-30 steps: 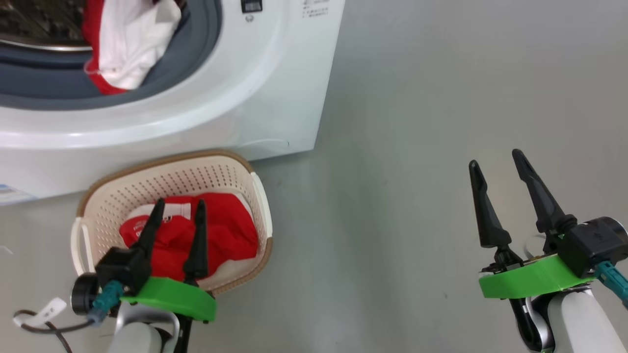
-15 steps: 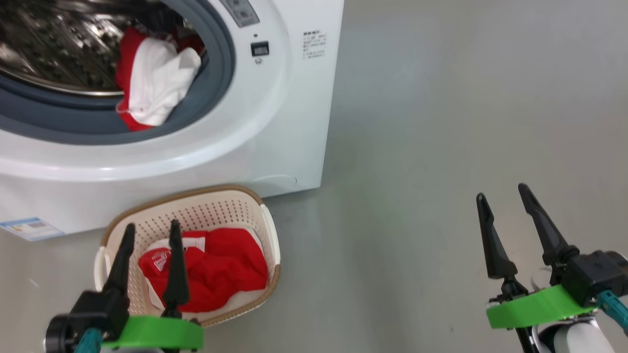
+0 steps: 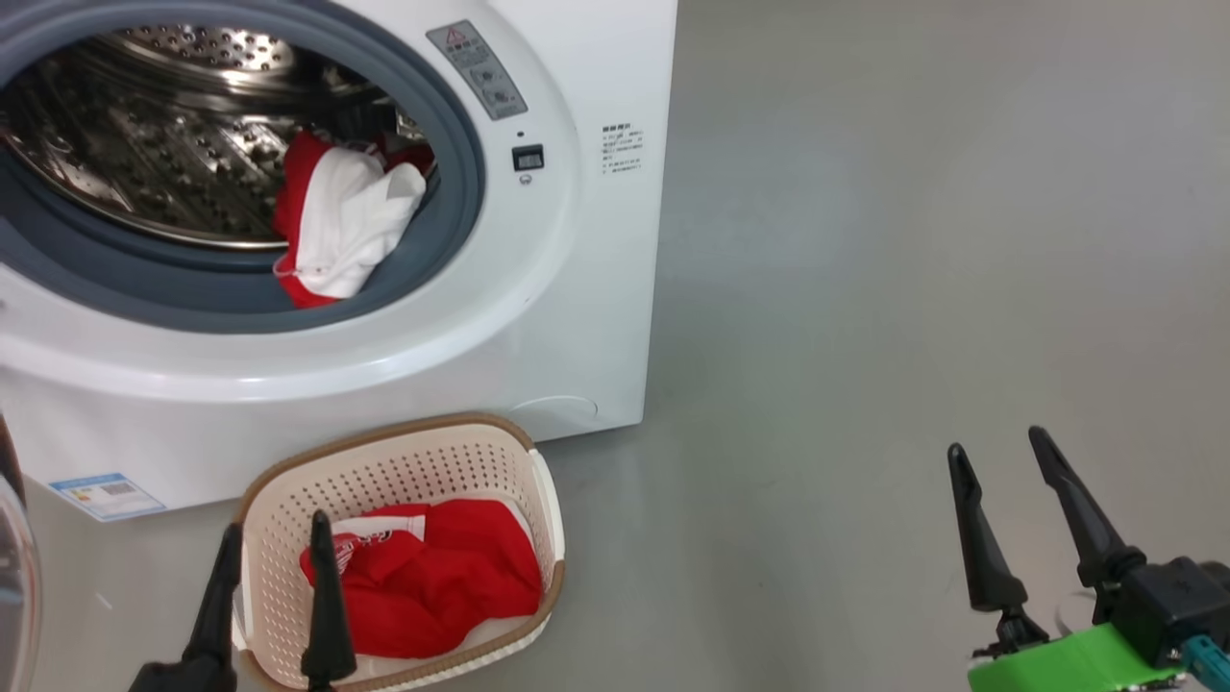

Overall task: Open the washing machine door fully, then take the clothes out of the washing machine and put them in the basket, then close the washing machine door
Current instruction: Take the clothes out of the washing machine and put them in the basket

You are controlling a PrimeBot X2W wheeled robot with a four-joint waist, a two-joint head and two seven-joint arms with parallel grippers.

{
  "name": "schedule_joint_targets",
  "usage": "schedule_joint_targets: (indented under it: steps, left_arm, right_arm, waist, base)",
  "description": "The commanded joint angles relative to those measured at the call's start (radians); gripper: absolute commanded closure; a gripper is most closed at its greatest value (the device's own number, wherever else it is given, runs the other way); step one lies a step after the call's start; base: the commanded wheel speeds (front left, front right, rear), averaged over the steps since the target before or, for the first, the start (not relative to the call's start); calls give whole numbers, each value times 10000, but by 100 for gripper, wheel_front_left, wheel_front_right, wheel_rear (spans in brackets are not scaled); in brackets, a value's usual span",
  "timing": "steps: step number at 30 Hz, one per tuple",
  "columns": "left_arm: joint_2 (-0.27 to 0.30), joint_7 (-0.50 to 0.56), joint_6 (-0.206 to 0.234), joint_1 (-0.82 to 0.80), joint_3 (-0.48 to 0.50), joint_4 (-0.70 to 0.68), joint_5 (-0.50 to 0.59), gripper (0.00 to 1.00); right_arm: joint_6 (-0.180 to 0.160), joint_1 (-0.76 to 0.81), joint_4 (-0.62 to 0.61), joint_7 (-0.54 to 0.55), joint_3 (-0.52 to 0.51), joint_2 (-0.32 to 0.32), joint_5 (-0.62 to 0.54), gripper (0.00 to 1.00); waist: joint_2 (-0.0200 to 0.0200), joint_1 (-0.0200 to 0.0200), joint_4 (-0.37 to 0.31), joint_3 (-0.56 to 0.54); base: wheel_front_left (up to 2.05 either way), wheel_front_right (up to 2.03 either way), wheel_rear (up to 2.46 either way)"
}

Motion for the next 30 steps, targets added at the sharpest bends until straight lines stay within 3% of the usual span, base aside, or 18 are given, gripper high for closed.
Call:
schedule_joint_targets:
  steps: [1, 16, 30]
  left_arm:
    - [54, -79, -10, -8, 398, -209, 183, 0]
    - [-180, -79, -262, 916, 636, -49, 262, 0]
    - [-237, -80, -458, 1187, 741, -155, 294, 0]
  right_arm:
    - [62, 3, -315, -65, 224, -131, -32, 0]
    - [62, 759, -455, -65, 238, -131, -279, 0]
    - [62, 840, -537, -65, 169, -131, -314, 0]
  waist:
    - [0, 0, -25, -139]
    - [0, 0, 99, -1091]
    - [0, 0, 168, -1126]
  base:
    - [0, 0, 0]
    - [0, 0, 0]
    - [0, 0, 0]
